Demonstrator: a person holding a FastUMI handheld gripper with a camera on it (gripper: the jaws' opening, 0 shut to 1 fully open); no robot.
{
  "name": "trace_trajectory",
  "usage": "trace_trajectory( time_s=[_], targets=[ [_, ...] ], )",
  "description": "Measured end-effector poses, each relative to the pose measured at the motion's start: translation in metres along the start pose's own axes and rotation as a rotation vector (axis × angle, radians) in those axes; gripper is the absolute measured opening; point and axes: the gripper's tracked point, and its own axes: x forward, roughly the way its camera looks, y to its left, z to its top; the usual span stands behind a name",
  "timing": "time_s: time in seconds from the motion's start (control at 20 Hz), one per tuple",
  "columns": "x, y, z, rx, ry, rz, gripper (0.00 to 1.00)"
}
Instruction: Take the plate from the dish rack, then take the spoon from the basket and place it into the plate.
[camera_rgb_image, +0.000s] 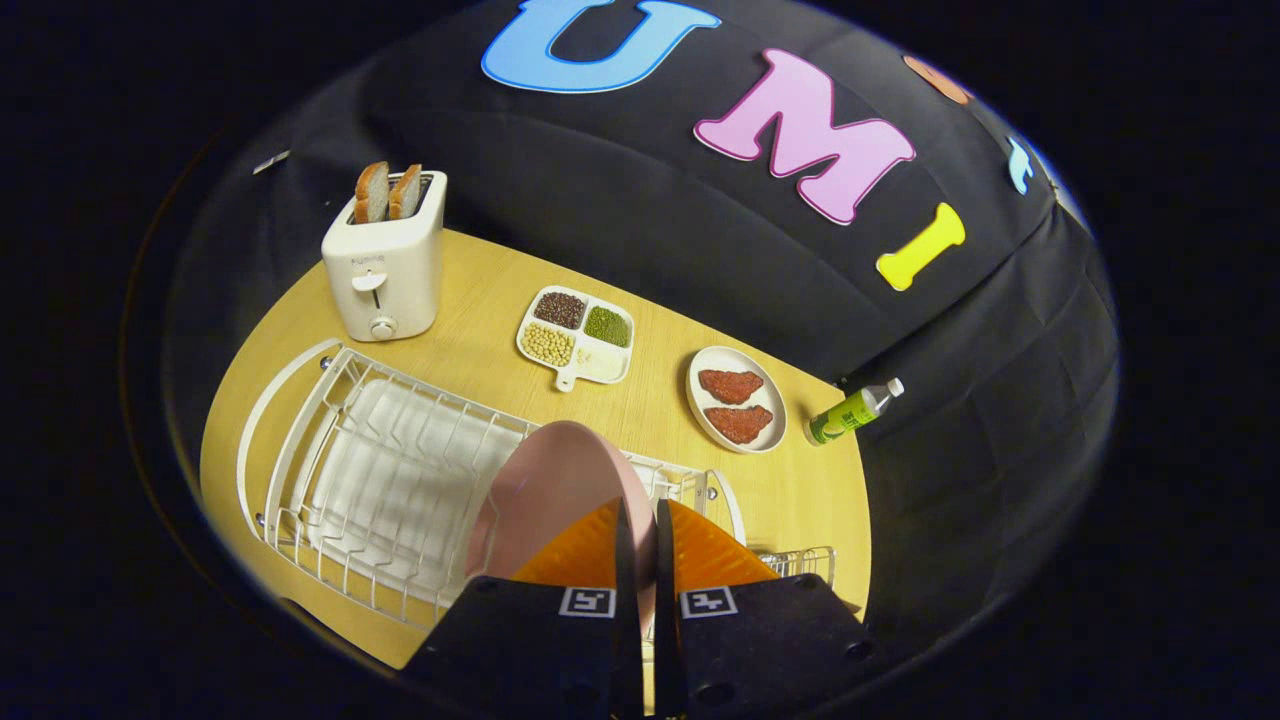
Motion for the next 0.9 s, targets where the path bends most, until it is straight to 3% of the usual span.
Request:
trace_trajectory(
  time_s=[0.35, 0.65, 0.9],
  targets=[
    [-0.004, -0.004, 0.007, -0.056, -0.005, 0.009, 0.09],
    [-0.015, -0.004, 0.046, -0.262, -0.099, -0.114, 0.08],
    [-0.028, -0.023, 0.058, -0.189, -0.151, -0.072, 0.08]
  ],
)
